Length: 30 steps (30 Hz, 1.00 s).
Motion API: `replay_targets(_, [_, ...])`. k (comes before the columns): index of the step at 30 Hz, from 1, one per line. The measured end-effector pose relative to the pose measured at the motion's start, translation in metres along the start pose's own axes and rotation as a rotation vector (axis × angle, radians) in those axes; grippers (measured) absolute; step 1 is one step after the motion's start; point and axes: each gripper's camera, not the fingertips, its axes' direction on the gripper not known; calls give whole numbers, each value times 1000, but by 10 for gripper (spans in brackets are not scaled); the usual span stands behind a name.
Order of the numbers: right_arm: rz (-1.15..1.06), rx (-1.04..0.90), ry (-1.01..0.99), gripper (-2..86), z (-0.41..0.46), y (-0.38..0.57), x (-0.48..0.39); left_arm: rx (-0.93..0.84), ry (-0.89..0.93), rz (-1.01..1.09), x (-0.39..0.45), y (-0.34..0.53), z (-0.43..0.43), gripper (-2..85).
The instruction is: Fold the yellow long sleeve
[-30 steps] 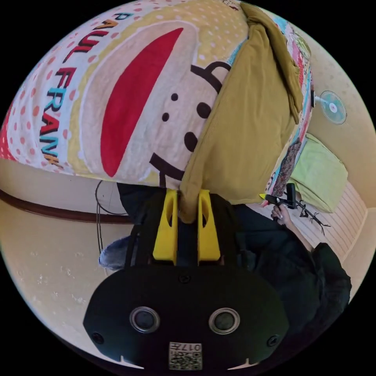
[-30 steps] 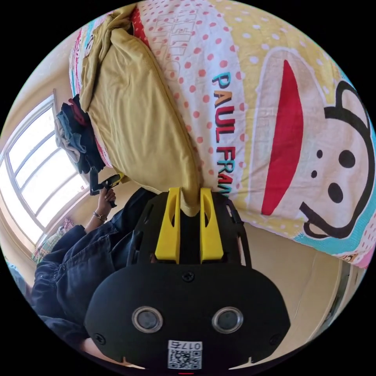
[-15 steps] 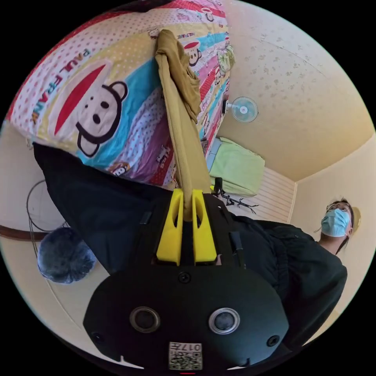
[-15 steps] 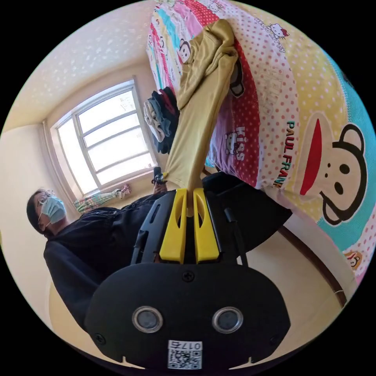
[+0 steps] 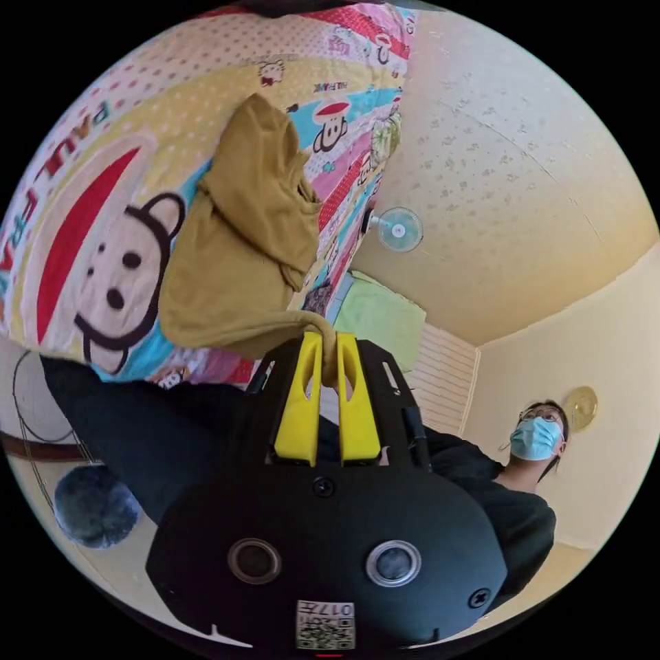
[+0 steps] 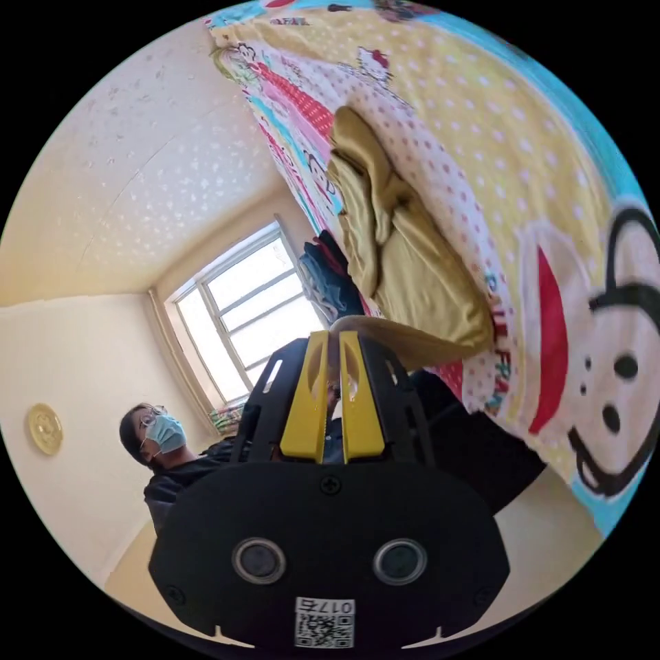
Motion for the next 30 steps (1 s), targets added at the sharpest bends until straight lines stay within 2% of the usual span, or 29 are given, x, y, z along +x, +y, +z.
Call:
replay_targets(4, [-82,76,46,37,34,-97,-55,110,-11,69,28,-84,-3,56])
replay_targets(6, [-89,143,64,43,50,-122,-71,176,31,110,34,-125,-5,107])
replay_targets(10, [-81,282,208,70,85,-135,-82,340,43,97,21,-137,-19,132])
replay_targets(12, [-89,291,286,83,99,-126,-75,393,-73,38,2,-121,-23,133])
replay_targets(15, [-97,313,431,92,116,-96,-54,371,-294,-83,-29,-89,-18,144])
replay_targets(17, [-95,344,540,92,128,-68,-38,337,-367,-143,-46,-72,-12,166])
replay_targets(21, [-179,331,678,69,166,-37,-37,235,-349,-192,-78,-52,9,174])
replay_targets(23, [-294,261,850,30,211,-29,-50,248,-330,-196,-84,-52,10,161])
replay_targets(26, [-393,177,1083,15,267,-32,-58,252,-201,-234,-93,-60,11,151])
replay_targets(27, [-398,168,1137,13,275,-33,-57,227,-172,-268,-96,-65,12,127])
replay_targets(29, [-335,153,1414,8,295,-42,-37,206,-167,-302,-96,-70,9,91])
replay_targets(30, [-319,133,1482,7,298,-43,-30,193,-161,-306,-92,-75,7,70])
